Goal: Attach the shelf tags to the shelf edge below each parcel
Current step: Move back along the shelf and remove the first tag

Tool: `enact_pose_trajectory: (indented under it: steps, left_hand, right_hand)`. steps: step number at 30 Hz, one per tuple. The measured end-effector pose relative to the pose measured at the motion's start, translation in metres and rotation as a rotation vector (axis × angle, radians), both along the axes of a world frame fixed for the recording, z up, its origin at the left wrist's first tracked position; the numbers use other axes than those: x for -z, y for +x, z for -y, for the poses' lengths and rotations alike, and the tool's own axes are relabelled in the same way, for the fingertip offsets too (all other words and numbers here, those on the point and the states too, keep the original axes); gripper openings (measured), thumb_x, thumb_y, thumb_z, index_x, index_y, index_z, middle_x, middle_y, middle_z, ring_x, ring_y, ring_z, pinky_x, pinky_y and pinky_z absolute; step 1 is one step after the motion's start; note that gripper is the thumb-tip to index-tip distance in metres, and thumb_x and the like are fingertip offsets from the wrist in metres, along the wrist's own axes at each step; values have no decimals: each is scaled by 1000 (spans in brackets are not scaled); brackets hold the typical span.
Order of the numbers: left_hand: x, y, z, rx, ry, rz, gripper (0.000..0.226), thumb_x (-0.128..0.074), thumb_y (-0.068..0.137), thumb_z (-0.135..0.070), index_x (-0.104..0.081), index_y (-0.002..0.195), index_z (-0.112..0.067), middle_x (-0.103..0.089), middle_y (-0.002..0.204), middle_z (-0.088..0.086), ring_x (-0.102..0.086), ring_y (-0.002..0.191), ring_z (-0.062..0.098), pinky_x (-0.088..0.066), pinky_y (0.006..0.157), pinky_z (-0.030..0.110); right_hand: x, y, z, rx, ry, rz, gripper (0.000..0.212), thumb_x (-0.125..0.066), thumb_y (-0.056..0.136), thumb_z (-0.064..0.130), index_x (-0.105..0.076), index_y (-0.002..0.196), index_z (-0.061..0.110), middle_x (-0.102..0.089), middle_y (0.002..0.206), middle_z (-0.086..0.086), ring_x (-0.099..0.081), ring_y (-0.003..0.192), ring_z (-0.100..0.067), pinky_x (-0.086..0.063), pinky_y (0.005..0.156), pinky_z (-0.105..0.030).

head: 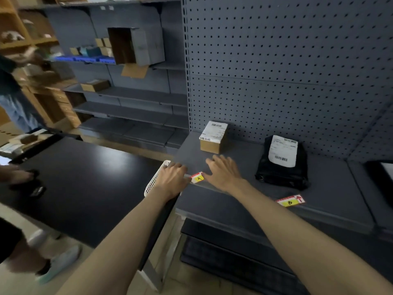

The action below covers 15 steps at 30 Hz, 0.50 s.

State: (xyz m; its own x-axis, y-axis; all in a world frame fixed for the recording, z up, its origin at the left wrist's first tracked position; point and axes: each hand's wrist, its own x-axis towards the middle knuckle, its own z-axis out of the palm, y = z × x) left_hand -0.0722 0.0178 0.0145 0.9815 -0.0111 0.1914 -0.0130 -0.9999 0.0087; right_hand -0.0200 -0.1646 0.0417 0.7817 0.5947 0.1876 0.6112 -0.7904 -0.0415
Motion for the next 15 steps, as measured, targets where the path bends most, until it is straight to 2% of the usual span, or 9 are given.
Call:
enact_pose_trajectory:
  steps: [4,8,12,15]
  left_hand:
    - [15,30,-9,164,54,-65,29,-60,89,-37,-63,112,-18,-65,114,4,-54,113,23,-46,92,38]
    - [29,50,-15,274,76,-66,24,-60,90,-27,-65,113,-20,-65,112,4,-55,111,24,-44,88,38]
    - [38,58,-26,364,20,1,15,-63,91,-24,-71,104,-22,-68,98,6,-61,99,26,-49,80,40]
    - [40,59,-31,433,-2,18,12,-65,90,-21,-73,97,-16,-67,91,8,-60,95,29,-48,76,41]
  right_hand:
    - [11,6,-22,30,-41,-10,24,-54,95,33,-58,107,12,-60,112,-9,-53,106,-29,-41,90,-41]
    - [25,5,-36,80,-78,-33,17,-47,98,23,-59,106,13,-60,110,-8,-55,105,-29,-38,91,-40]
    - [35,1,-42,118,-103,-12,14,-49,98,15,-62,104,14,-61,105,-7,-57,100,-27,-39,89,-38]
    - [38,-2,-39,165,-114,-11,15,-53,96,11,-67,101,14,-60,102,-6,-57,98,-26,-40,87,-36]
